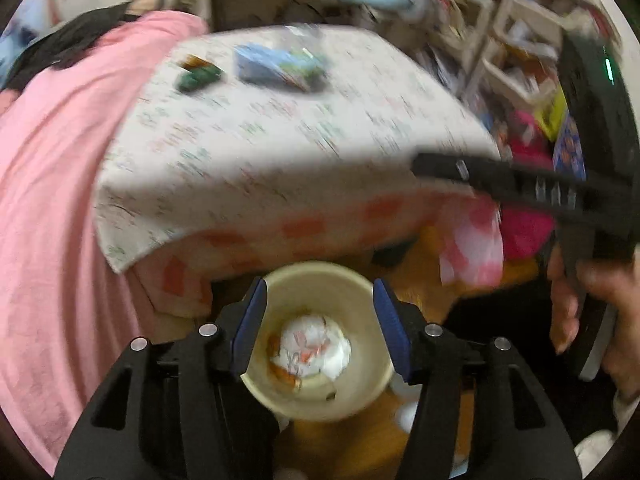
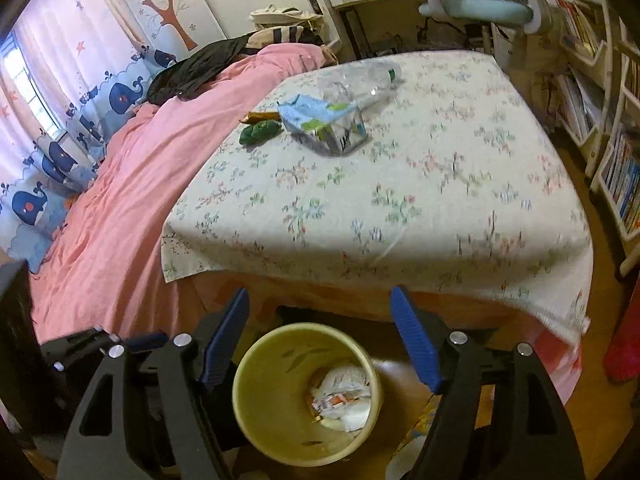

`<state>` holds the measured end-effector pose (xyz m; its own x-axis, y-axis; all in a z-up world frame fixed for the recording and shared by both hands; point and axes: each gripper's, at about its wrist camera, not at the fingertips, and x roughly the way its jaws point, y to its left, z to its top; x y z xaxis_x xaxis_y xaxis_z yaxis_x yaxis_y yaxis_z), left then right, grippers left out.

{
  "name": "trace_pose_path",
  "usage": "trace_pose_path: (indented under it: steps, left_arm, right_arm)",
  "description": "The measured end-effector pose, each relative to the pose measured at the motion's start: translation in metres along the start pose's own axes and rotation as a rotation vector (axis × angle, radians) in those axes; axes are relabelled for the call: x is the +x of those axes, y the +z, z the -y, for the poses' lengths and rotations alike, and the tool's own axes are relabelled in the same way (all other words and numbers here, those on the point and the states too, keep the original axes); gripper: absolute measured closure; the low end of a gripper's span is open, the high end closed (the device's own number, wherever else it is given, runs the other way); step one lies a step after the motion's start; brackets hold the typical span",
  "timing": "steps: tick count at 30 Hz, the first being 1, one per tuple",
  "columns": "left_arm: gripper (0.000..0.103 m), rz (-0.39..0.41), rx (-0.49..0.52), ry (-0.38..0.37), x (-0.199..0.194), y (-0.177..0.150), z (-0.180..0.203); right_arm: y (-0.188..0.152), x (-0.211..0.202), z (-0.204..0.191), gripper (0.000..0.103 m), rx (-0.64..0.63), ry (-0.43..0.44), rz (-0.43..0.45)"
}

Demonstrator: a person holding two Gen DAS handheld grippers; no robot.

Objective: Collect trash
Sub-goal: 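Move both grippers back to the table toward the milk carton and orange scrap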

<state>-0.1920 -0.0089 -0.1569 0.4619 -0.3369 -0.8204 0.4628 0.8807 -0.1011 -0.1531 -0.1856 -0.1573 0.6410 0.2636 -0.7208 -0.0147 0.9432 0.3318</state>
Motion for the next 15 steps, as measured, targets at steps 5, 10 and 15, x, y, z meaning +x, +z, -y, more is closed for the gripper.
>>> trace_pose_path:
  steps: [5, 10, 15]
  left_arm:
    - [0.039, 0.166, -0.18, 0.071, -0.022, 0.034, -0.042]
    - [0.033, 0.253, -0.282, 0.153, -0.022, 0.077, -0.081]
    - [0.029, 0.309, -0.373, 0.203, -0.012, 0.116, -0.111]
  right_arm:
    - [0.034, 0.01, -0.012, 0.028, -0.104, -0.042, 0.014]
    - [0.07, 0.038, -0.026, 0.026, -0.215, -0.078, 0.013]
    - [0.1, 0.071, -0.03, 0.026, -0.26, -0.101, 0.01]
